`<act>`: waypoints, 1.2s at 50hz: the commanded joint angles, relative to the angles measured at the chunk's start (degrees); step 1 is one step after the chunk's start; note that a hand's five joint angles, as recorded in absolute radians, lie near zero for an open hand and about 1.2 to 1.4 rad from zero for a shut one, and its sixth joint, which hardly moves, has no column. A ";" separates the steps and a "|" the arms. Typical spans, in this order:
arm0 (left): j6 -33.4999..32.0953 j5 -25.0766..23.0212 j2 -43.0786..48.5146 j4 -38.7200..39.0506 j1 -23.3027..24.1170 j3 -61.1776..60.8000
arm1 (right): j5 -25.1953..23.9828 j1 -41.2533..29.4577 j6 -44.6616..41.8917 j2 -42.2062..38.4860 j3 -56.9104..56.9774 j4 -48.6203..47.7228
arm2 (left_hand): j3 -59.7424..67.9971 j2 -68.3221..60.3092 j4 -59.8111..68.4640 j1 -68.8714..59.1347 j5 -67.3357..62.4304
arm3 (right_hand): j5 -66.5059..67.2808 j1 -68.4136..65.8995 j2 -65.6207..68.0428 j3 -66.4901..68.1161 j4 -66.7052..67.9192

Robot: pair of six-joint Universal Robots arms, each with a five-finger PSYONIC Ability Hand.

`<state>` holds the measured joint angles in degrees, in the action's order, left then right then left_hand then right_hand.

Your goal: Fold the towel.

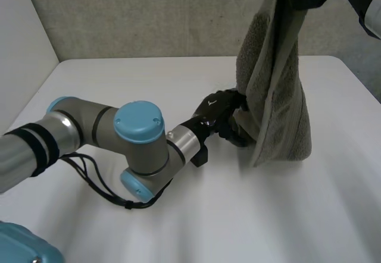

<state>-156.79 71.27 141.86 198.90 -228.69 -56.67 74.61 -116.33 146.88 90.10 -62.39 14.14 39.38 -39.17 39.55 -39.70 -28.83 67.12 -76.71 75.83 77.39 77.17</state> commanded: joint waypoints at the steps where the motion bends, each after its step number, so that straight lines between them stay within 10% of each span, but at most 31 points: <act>1: -0.44 5.79 2.45 -0.01 0.26 4.20 | -0.78 0.40 -0.02 2.70 -4.14 -0.52 | -0.91 0.70 -1.07 1.23 0.35 | 2.88 -3.29 4.17 2.61 2.83; 19: -0.79 7.22 9.75 -1.50 0.26 11.76 | -1.05 0.49 0.24 3.24 -5.11 -3.77 | -0.07 -0.14 -0.23 0.39 -0.49 | 2.88 -3.29 4.17 2.61 2.83; 28: -0.97 5.03 12.21 -2.47 0.44 15.45 | -1.05 1.28 0.51 3.24 -5.11 -4.65 | 40.56 -40.77 40.40 -40.24 -41.12 | 2.88 -3.29 4.17 2.61 2.83; 36: -1.06 -0.25 11.07 -2.20 1.14 15.10 | -1.05 2.34 0.77 3.24 -5.20 -4.48 | 40.62 -40.83 40.45 -40.30 -41.17 | 2.88 -3.29 4.17 2.61 2.83; 60: -3.87 -1.75 -23.82 0.78 -17.49 -19.53 | 0.53 3.48 0.07 0.95 -11.00 -1.66 | 40.62 -40.83 40.45 -40.30 -41.17 | 2.88 -3.29 4.17 2.61 2.83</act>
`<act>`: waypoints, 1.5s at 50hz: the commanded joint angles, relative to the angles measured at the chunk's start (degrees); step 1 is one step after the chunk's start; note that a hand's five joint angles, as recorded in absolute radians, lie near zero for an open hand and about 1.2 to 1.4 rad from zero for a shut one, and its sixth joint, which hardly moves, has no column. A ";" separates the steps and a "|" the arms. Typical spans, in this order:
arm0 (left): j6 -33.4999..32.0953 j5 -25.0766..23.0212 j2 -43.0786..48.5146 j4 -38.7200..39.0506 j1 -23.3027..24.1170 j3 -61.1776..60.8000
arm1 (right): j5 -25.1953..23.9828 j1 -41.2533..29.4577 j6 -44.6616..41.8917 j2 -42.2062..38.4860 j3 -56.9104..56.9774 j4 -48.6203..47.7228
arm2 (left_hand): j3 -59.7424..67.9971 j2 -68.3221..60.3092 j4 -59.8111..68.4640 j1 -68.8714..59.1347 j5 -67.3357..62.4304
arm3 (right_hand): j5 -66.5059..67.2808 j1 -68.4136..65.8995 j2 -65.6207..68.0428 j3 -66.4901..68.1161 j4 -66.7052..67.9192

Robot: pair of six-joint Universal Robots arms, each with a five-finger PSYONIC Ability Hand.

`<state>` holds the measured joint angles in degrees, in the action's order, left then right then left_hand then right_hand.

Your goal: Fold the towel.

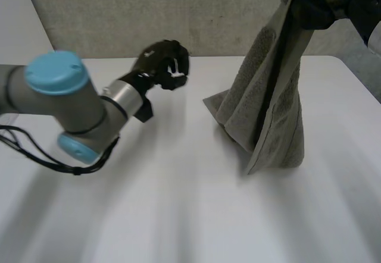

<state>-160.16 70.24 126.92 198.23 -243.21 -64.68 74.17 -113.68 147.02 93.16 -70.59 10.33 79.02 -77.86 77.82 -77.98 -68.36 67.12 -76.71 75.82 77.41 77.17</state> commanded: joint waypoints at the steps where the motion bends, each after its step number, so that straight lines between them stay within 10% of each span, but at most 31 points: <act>1: -0.59 -0.81 -9.93 2.59 -3.06 -13.79 | 1.24 2.31 -0.32 -4.10 -3.59 3.63 | 0.98 -2.14 2.18 -2.02 -1.64 | 2.88 -3.29 4.18 2.59 2.83; 9: -4.71 -0.90 -9.59 6.82 -1.57 -18.20 | 4.31 5.22 -6.55 -8.25 -7.89 10.31 | -1.33 0.17 -0.13 0.29 0.66 | 2.88 -3.29 4.18 2.59 2.83; 12: -6.99 -0.99 -6.62 6.82 0.96 -16.81 | 7.91 7.32 -10.41 -8.26 -11.05 10.06 | -41.20 40.05 -40.01 40.17 40.54 | 2.88 -3.29 4.18 2.59 2.83; 16: -8.06 -0.90 -1.96 6.03 5.71 -11.63 | 11.17 13.64 -14.91 -8.17 -15.62 7.00 | -43.91 42.75 -42.71 42.87 43.25 | 2.88 -3.29 4.18 2.59 2.83; 54: -13.42 0.07 17.04 -7.15 14.95 6.23 | 10.47 23.24 -17.64 -12.91 -28.47 -8.13 | -29.95 28.79 -28.75 28.91 29.28 | 2.88 -3.29 4.18 2.59 2.83; 57: -13.51 -0.02 18.00 -7.24 15.74 7.28 | 9.34 23.50 -17.64 -12.83 -28.90 -8.40 | -11.73 10.58 -10.54 10.70 11.07 | 2.88 -3.29 4.18 2.59 2.83; 75: -19.92 -0.55 8.96 -8.56 14.51 5.00 | 5.20 22.89 -12.37 -5.71 -29.52 -8.57 | 0.98 -2.14 2.18 -2.02 -1.64 | 2.88 -3.29 4.18 2.59 2.83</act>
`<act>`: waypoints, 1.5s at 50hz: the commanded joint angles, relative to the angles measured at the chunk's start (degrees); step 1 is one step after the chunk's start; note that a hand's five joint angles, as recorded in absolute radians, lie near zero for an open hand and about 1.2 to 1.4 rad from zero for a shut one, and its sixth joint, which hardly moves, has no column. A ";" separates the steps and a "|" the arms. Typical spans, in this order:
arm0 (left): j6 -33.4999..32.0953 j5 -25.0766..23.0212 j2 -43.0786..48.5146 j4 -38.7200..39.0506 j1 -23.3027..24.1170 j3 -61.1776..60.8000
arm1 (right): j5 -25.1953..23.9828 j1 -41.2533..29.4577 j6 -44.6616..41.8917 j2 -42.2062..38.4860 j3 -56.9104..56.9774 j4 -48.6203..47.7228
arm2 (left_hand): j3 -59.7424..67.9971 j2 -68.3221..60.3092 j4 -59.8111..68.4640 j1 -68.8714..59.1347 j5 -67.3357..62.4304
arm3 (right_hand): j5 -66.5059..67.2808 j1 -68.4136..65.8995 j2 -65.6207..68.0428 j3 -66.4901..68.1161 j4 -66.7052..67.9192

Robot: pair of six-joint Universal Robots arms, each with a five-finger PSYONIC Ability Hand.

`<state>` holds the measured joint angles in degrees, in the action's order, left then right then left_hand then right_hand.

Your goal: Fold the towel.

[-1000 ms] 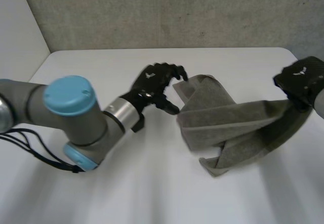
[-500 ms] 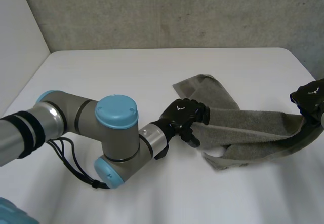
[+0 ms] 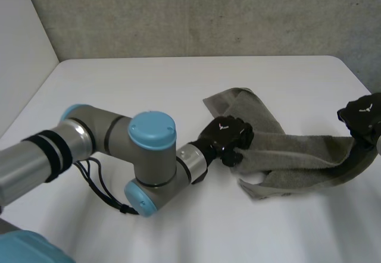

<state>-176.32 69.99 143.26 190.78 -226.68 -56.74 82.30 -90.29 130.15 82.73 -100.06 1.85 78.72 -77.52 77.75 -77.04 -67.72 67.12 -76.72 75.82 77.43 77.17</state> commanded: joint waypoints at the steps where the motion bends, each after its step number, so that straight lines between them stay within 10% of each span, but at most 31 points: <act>1: -3.95 -0.38 -10.52 -1.11 -3.84 -5.02 | -5.28 -0.76 6.93 6.98 0.04 -0.09 | 1.28 -2.48 2.25 -2.96 -2.28 | 2.88 -3.28 4.18 2.57 2.83; 11: -2.81 -0.56 -36.00 3.54 -13.96 -16.80 | -16.46 -1.38 24.78 21.50 3.11 0.00 | 1.28 -2.48 2.25 -2.96 -2.28 | 2.88 -3.28 4.18 2.57 2.83; 23: -2.89 -0.65 -46.85 11.72 -14.41 -32.38 | -16.64 -10.43 26.12 14.38 3.82 5.01 | 1.28 -2.48 2.25 -2.96 -2.28 | 2.88 -3.28 4.18 2.57 2.83; 30: -3.16 -0.73 -37.92 12.69 -13.62 -37.92 | -16.21 -11.14 23.84 9.38 3.38 5.80 | 1.28 -2.48 2.25 -2.96 -2.28 | 2.88 -3.28 4.18 2.57 2.83; 32: -3.07 -0.91 -34.81 12.42 -13.18 -37.39 | -15.85 -10.70 22.95 9.37 3.55 5.71 | -10.31 9.10 -9.33 8.63 9.31 | 2.88 -3.28 4.18 2.57 2.83; 34: -3.07 -2.31 -29.47 12.34 -11.51 -36.08 | -14.19 -10.26 22.16 9.81 3.82 5.71 | -52.84 51.64 -51.86 51.16 51.84 | 2.88 -3.28 4.18 2.57 2.83; 36: -2.98 -2.93 -27.10 12.34 -10.81 -35.03 | -13.22 -10.17 21.90 9.81 3.90 5.71 | -55.03 53.83 -54.06 53.35 54.03 | 2.88 -3.28 4.18 2.57 2.83; 58: -7.28 5.15 4.47 -5.58 -2.90 5.65 | -13.48 -0.41 21.63 9.64 -3.65 -2.55 | -42.98 41.77 -42.00 41.30 41.98 | 2.88 -3.28 4.18 2.57 2.83; 75: -7.38 5.07 7.20 -8.41 -1.13 10.34 | -13.30 -0.41 18.21 8.85 -4.71 -2.99 | -13.50 12.30 -12.53 11.82 12.50 | 2.88 -3.28 4.18 2.57 2.83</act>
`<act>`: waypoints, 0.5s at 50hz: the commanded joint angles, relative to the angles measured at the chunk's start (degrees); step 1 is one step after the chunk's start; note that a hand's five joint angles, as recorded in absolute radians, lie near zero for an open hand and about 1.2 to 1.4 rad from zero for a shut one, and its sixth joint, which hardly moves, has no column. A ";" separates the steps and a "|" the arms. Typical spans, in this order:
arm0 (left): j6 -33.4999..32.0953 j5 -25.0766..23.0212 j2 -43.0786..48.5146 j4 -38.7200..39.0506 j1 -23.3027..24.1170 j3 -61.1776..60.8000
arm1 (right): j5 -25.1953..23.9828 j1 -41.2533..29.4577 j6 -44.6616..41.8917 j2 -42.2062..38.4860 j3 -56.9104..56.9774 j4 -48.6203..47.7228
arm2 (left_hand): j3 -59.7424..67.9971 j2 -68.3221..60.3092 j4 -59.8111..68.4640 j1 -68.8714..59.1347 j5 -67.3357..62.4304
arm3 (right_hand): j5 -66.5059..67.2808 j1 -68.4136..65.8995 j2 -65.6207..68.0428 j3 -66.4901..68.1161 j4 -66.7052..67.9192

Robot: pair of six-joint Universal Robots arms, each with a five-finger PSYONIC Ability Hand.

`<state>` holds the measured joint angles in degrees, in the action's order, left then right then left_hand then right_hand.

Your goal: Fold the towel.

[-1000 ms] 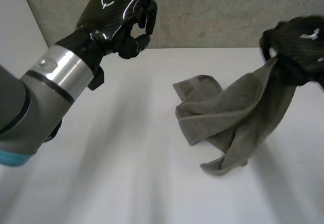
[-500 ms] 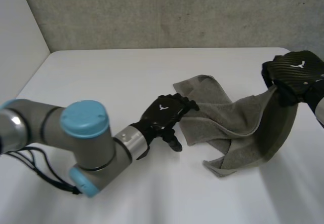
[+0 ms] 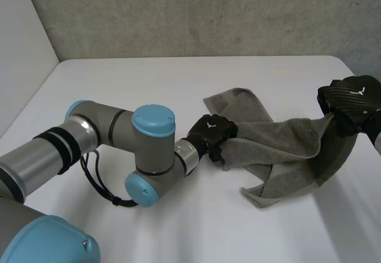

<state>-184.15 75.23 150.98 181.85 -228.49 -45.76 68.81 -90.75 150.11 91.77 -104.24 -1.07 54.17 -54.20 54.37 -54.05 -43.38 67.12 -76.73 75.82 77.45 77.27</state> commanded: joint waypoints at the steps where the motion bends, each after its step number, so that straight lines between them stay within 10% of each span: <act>1: 0.63 -0.17 -0.60 0.44 0.68 -0.73 | 0.18 0.05 -1.84 -0.19 -0.52 -0.16 | 18.87 -18.85 18.67 -19.00 -19.66 | 2.88 -3.27 4.18 2.55 2.73; 11: 2.22 -0.35 -5.78 0.79 0.59 -3.28 | 0.01 -0.21 -1.49 0.08 -0.26 -0.16 | 25.83 -25.80 25.63 -25.95 -26.62 | 2.88 -3.27 4.18 2.55 2.73; 25: 5.47 -2.54 -38.92 12.30 -9.52 -18.31 | 0.01 -3.90 6.75 8.77 7.20 0.19 | 25.83 -25.80 25.63 -25.95 -26.62 | 2.88 -3.27 4.18 2.55 2.73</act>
<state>-180.68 73.81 125.07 190.71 -234.87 -58.20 68.94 -92.53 150.65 95.94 -101.26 -1.18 79.02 -77.33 77.86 -75.58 -67.19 67.12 -76.73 75.82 77.46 77.27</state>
